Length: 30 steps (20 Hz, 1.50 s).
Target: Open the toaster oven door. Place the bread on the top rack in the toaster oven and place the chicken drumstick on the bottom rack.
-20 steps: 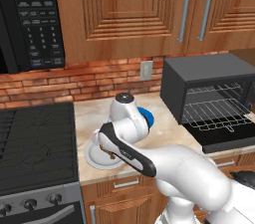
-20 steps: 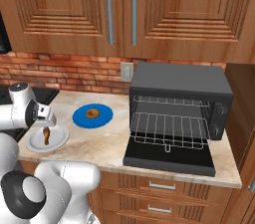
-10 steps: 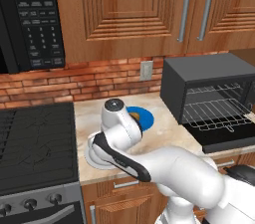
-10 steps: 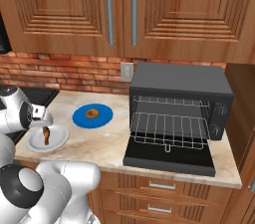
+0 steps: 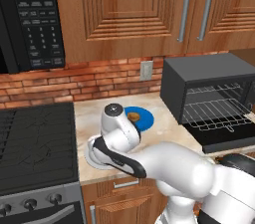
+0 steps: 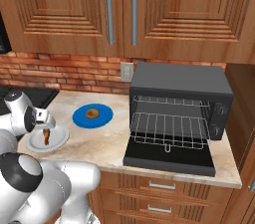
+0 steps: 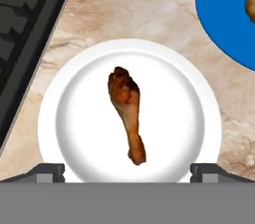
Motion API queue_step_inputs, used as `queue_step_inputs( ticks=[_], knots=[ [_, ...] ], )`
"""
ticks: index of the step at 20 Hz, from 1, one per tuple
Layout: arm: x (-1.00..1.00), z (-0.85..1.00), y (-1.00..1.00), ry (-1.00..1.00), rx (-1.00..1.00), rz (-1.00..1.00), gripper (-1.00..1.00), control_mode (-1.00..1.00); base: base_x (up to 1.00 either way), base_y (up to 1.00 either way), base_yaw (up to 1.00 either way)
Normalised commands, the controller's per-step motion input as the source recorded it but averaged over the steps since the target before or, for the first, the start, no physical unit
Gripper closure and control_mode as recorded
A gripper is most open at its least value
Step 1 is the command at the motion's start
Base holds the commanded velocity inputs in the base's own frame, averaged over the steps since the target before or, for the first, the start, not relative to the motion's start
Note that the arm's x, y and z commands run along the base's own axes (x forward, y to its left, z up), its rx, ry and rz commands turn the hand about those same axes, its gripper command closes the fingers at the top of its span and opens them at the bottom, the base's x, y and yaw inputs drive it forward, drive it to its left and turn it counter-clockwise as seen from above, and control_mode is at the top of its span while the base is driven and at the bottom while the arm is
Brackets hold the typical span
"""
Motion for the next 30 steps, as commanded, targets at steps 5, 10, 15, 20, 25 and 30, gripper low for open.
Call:
queue_step_inputs(
  ticks=[5,10,15,20,25,30],
  knots=[
    [0.19,-0.17,0.03,0.0,0.0,0.0,-1.0,-1.0,0.0,0.0,0.0],
    [0.08,-0.05,0.11,0.02,0.0,0.0,-1.0,-1.0,0.0,0.0,0.0],
    [0.18,-0.12,0.07,0.0,0.0,0.0,-1.0,-1.0,0.0,0.0,0.0],
    [0.16,-0.14,0.01,0.03,0.0,0.0,-1.0,-1.0,0.0,0.0,0.0],
    [0.1,-0.16,0.02,0.05,0.0,0.0,-1.0,-1.0,0.0,0.0,0.0],
    [0.15,-0.19,0.03,0.07,0.0,0.0,-1.0,-1.0,0.0,0.0,0.0]
  ],
)
